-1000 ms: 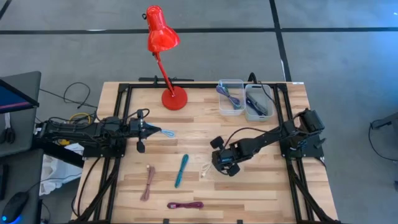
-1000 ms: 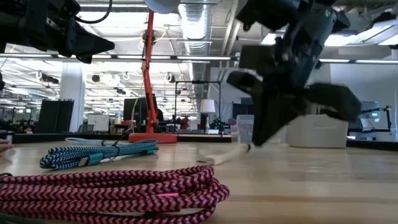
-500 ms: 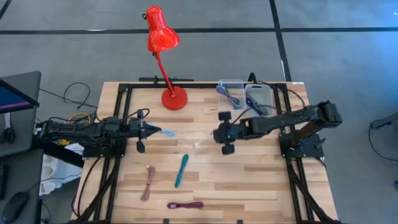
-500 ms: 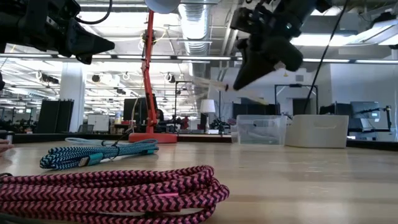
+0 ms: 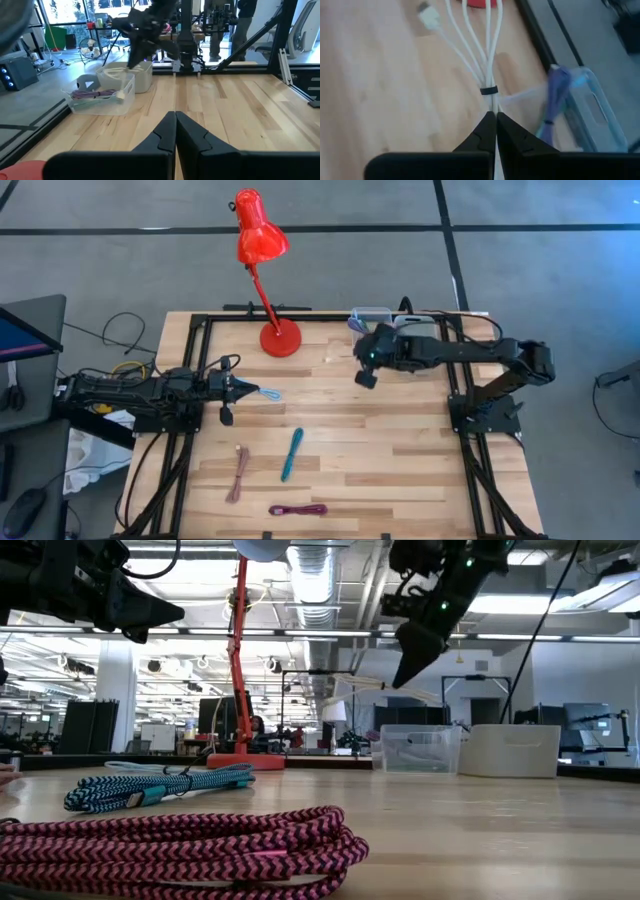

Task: Pick & Place USB Port
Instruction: Put the white charger cable into the transparent bin

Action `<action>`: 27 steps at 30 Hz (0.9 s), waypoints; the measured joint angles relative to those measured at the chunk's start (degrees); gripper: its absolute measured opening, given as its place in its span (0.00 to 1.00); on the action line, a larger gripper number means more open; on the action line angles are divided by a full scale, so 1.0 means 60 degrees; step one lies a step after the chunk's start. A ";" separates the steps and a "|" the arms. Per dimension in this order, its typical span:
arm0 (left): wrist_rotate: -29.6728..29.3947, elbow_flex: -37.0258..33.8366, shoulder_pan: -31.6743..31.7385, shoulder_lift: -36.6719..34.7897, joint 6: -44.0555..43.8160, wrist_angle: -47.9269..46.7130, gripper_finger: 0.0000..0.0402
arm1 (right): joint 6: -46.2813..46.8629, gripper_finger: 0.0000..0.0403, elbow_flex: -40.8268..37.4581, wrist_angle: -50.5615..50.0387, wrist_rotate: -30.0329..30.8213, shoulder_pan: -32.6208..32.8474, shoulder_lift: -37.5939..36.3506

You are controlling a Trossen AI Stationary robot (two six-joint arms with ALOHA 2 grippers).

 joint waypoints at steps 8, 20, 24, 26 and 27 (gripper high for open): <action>0.0000 0.0000 0.0002 -0.0003 0.0000 0.0000 0.01 | 0.1590 0.00 0.0000 -0.0071 -0.0001 -0.1565 0.0000; 0.0000 0.0000 -0.0001 -0.0004 0.0000 0.0000 0.01 | 0.2003 0.00 -0.0002 -0.0273 -0.0489 -0.2916 0.0613; 0.0001 0.0000 -0.0001 -0.0003 0.0000 -0.0001 0.01 | 0.1995 0.00 0.0000 -0.0245 -0.0564 -0.3151 0.1086; 0.0000 0.0000 0.0001 -0.0001 0.0000 -0.0001 0.01 | 0.1969 0.00 0.0000 -0.0175 -0.0603 -0.3243 0.1315; 0.0003 0.0000 0.0000 0.0000 0.0000 -0.0002 0.01 | 0.1966 0.00 0.0000 -0.0105 -0.0614 -0.3260 0.1414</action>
